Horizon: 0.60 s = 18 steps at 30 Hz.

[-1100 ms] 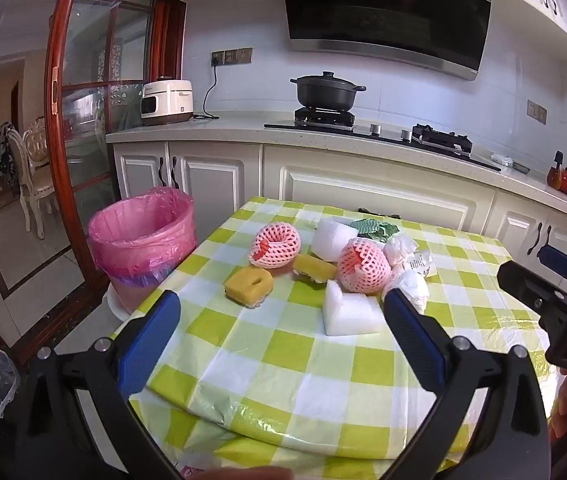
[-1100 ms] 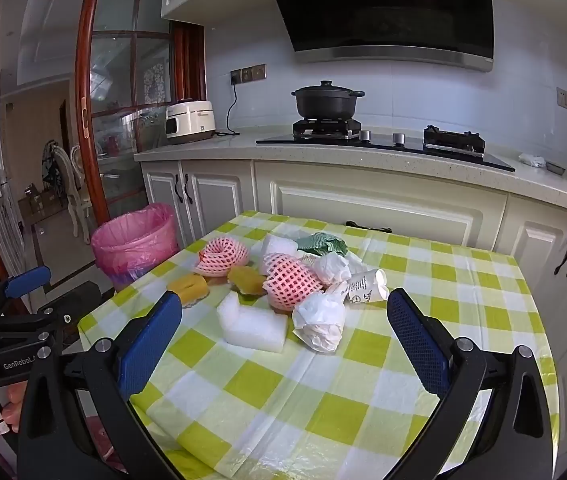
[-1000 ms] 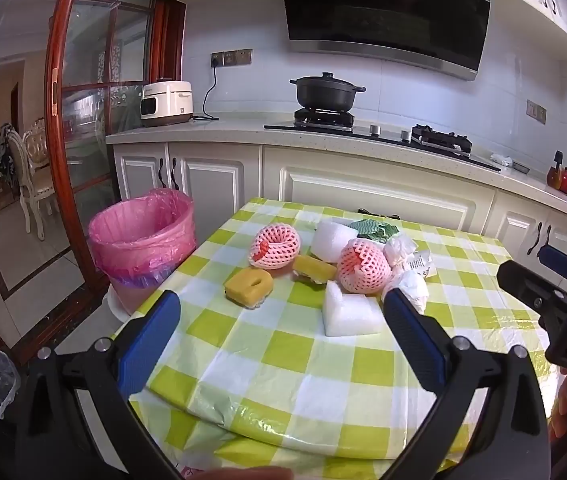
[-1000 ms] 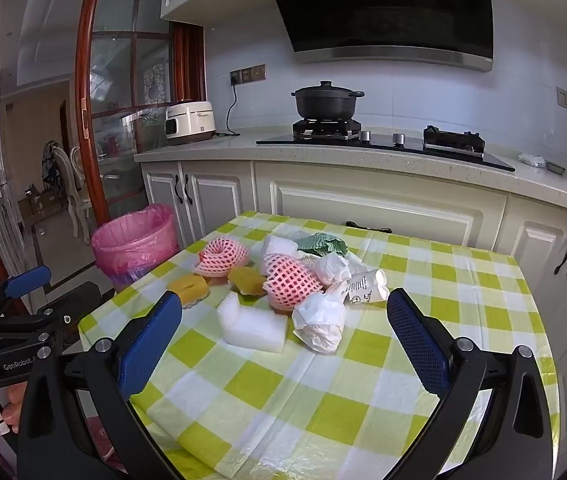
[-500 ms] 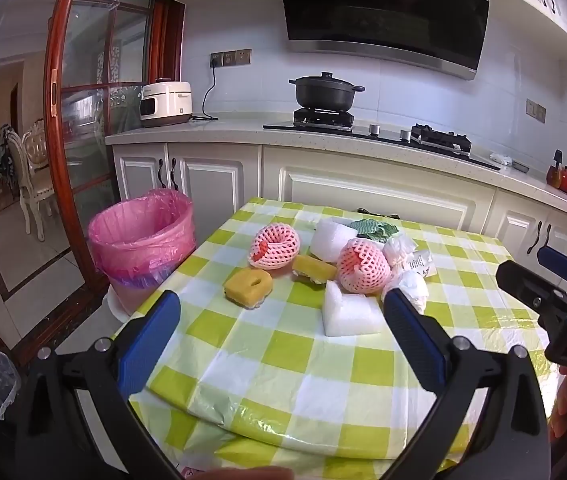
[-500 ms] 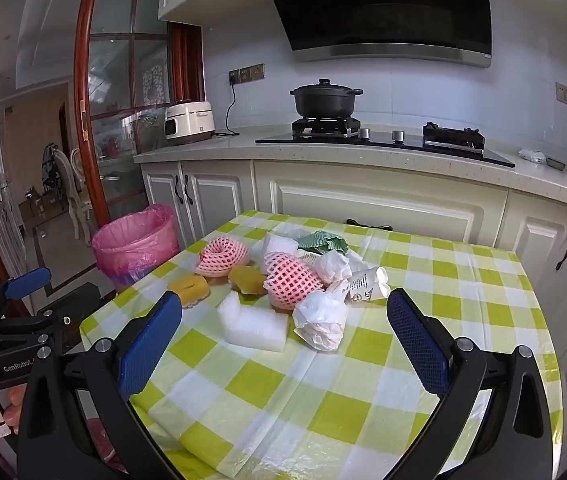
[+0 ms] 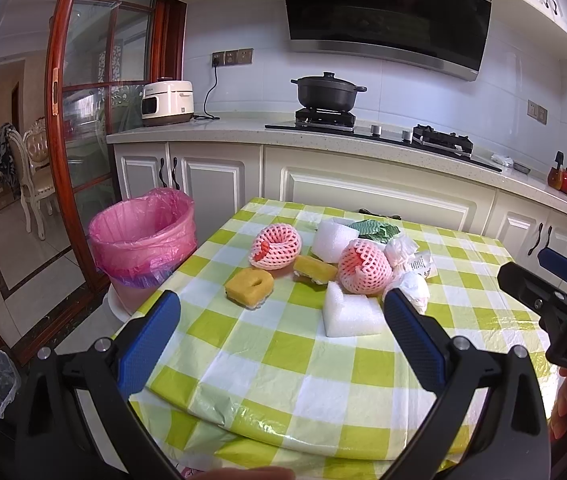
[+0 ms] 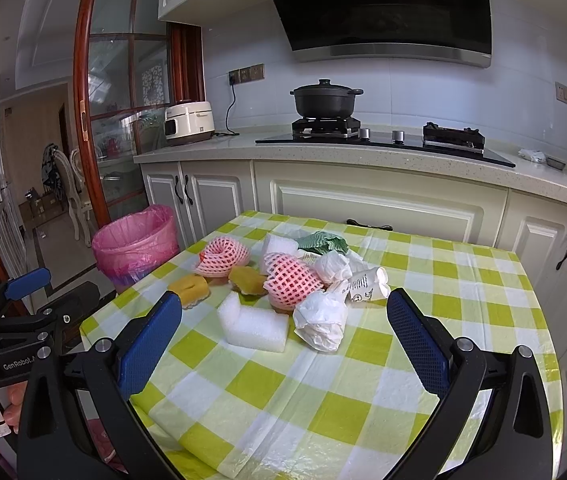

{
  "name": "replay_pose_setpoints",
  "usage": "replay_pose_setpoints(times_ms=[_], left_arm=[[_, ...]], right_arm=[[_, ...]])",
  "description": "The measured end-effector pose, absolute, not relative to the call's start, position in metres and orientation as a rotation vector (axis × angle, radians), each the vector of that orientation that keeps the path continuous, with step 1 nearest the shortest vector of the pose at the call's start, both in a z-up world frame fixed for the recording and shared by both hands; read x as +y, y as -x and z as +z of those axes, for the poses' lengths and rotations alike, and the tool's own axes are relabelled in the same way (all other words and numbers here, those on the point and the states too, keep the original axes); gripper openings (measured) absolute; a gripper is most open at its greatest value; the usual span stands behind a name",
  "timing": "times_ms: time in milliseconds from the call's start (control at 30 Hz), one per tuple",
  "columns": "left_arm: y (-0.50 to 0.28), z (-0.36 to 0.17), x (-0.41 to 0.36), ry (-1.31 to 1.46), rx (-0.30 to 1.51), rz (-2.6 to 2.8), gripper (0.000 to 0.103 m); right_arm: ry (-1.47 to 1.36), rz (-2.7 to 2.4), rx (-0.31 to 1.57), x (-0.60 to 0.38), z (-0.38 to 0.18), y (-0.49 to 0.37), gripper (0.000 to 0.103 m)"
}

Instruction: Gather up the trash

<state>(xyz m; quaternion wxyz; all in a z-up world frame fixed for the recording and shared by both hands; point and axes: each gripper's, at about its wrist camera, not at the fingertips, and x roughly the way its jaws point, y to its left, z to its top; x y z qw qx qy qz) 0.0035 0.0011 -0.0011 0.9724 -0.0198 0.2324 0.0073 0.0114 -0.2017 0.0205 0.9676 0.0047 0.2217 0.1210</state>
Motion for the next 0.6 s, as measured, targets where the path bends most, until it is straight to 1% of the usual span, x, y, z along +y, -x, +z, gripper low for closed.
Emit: replay_pose_setpoints(times_ms=[600], left_arm=[[-0.0038,-0.0014,0.0015,0.040,0.469,0.014,0.099]], right_arm=[[-0.013,0.244,0.450,-0.2024,0.0212,-0.0123,0.096]])
